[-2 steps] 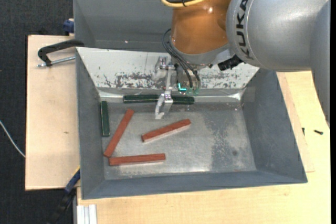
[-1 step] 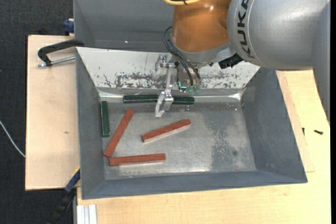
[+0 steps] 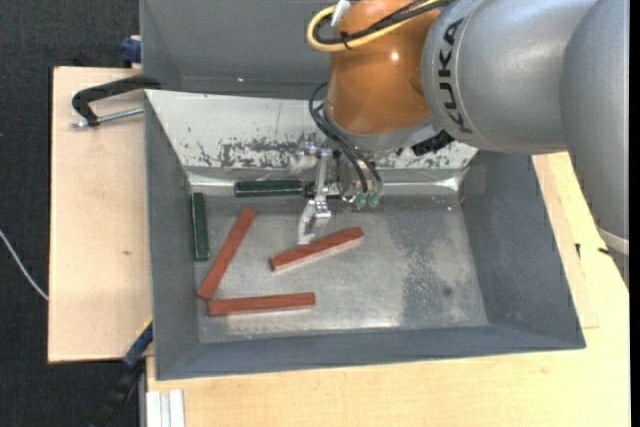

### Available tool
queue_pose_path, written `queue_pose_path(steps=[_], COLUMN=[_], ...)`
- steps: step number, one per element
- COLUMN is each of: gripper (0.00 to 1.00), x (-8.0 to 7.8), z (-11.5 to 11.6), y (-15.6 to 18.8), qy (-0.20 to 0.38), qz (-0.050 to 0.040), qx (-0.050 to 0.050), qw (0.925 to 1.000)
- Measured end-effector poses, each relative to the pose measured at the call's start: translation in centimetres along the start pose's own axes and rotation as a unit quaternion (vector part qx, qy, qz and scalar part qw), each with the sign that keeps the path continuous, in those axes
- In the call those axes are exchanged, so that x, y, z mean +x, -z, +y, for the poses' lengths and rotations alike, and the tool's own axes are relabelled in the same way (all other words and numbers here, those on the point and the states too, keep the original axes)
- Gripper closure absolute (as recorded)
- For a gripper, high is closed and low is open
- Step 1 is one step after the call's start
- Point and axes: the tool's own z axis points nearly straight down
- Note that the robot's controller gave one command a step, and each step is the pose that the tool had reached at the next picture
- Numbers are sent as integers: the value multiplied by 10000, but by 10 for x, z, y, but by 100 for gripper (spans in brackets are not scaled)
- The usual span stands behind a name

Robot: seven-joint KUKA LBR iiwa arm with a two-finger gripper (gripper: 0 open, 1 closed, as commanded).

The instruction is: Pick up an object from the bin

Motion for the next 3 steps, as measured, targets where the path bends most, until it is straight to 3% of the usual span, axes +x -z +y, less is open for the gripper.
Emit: queue_pose_path(steps=[1,2,3], gripper=[100,100,100], x=[23,23,44], z=[-30,-30,-54], y=[-86,-86,62], qy=[838,838,808], qz=[73,71,-2], qx=[0,-1,2], qw=[9965,9965,9967])
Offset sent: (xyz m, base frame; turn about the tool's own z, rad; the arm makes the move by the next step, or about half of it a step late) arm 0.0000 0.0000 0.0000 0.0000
